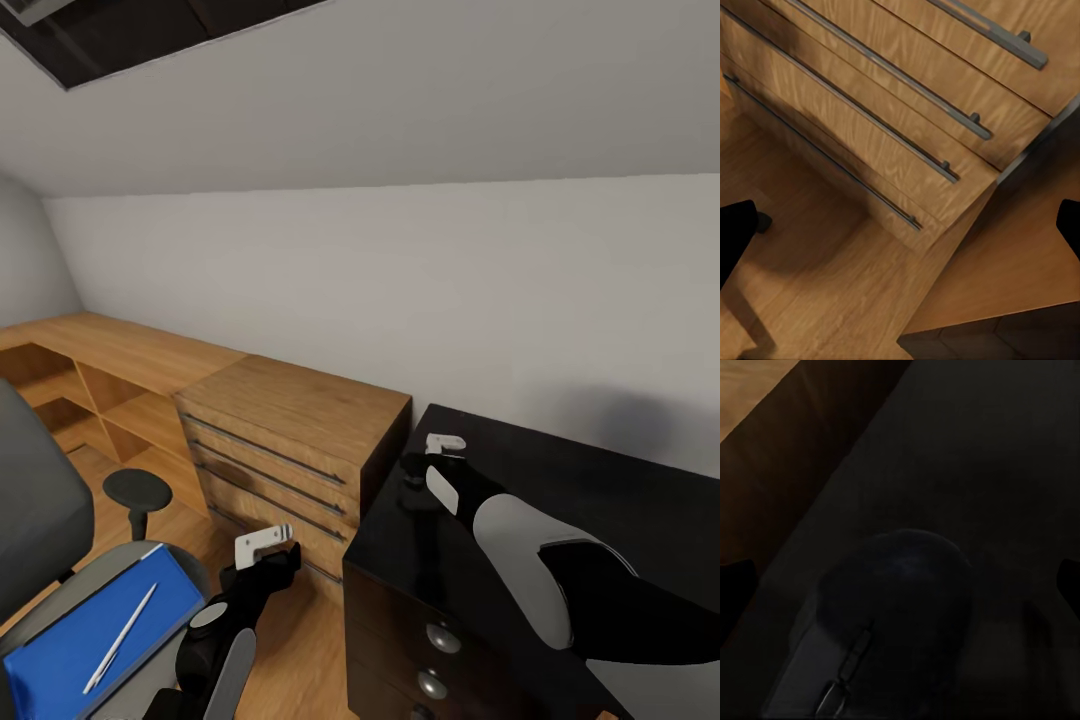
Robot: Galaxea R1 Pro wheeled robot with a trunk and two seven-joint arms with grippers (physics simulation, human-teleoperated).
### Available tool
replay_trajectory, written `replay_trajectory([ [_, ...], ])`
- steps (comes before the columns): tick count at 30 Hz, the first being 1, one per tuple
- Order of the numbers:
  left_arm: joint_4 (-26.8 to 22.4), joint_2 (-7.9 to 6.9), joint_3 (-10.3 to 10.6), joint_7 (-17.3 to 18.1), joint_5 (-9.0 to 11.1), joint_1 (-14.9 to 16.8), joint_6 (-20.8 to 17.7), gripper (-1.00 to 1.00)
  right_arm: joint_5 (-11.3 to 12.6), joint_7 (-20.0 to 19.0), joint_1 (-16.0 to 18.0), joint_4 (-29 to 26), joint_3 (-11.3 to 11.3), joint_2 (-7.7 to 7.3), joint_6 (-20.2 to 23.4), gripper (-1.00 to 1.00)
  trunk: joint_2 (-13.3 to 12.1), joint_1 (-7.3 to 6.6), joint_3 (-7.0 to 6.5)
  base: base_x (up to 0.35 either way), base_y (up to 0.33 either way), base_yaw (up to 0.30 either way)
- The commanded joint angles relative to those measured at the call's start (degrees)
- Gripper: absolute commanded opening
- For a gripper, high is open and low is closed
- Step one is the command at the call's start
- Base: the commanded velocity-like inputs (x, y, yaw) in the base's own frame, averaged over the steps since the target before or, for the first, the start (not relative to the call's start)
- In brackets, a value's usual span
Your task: In the bedroom, organize the workspace by keeping the computer under the desk, ensuring the monitor is on the desk, placing the keyboard on the desk next to the monitor, placing the mouse on the desk next to the keyboard, moving the folder from the swivel chair onto the desk next to the mouse, stacking the notebook on top of the folder with the pen on top of the notebook, and positioning the swivel chair next to the desk.
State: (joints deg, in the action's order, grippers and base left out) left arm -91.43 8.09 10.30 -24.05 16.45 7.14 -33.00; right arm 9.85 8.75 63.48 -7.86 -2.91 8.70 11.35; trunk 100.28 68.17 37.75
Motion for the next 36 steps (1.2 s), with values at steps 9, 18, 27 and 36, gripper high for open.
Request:
replay_trajectory([
  [9,-0.1,-0.01,0.1,-0.6,0.6,0.1,-0.1,1.0,0.6,0.3,0.0,-0.1,-0.3,0.0,2.0,1.0,0.8,0.44,0.42,0.0,0.0,0.0],
  [18,-0.1,-0.01,0.1,-0.6,0.6,0.1,-0.1,1.0,0.6,0.3,0.0,-0.1,-0.3,0.01,2.2,1.0,2.0,1.1,0.96,0.0,0.0,0.0],
  [27,-0.1,-0.01,0.1,-0.5,0.6,0.1,-0.1,1.0,0.6,0.4,0.0,-0.1,-0.3,0.02,2.3,1.0,3.3,1.76,1.5,0.0,0.0,0.0],
  [36,-0.1,-0.01,0.1,-0.6,0.6,0.0,-0.1,1.0,0.6,0.5,0.1,-0.1,-0.3,0.07,2.3,-1.0,3.3,1.76,1.5,0.0,0.0,0.0],
])
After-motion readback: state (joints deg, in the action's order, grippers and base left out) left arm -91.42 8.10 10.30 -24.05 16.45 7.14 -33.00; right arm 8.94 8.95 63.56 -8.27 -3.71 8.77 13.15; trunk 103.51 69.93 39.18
